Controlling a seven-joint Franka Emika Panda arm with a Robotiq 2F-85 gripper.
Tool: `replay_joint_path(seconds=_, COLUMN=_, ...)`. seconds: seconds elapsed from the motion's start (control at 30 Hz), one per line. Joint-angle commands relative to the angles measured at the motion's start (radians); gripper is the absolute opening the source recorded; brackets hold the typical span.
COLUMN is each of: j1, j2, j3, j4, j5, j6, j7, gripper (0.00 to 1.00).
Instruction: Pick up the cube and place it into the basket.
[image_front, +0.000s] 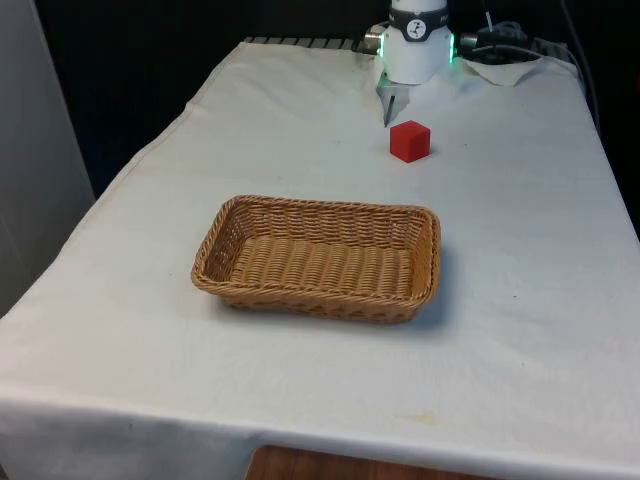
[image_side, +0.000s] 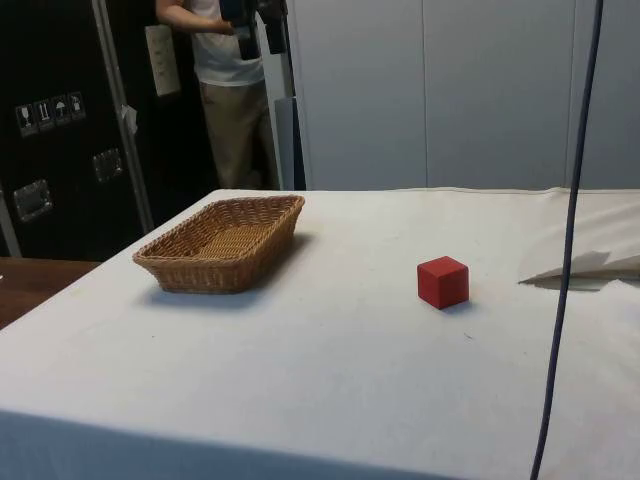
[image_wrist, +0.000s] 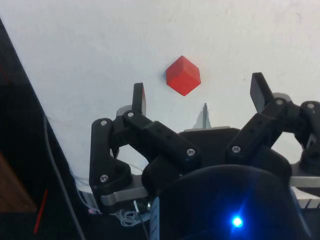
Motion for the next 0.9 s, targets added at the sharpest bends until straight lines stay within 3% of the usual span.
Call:
replay_joint_path(seconds=0.0, j1=0.000, j2=-0.004, j3=0.000, j4=-0.004, j5=0.000, j6=0.000, j7=0.000, gripper=1.00)
replay_joint_path(seconds=0.87, j1=0.002, j2=-0.148, j3=0.003, j4=-0.163, j5=-0.009, j6=0.042, j7=-0.001, gripper=1.00)
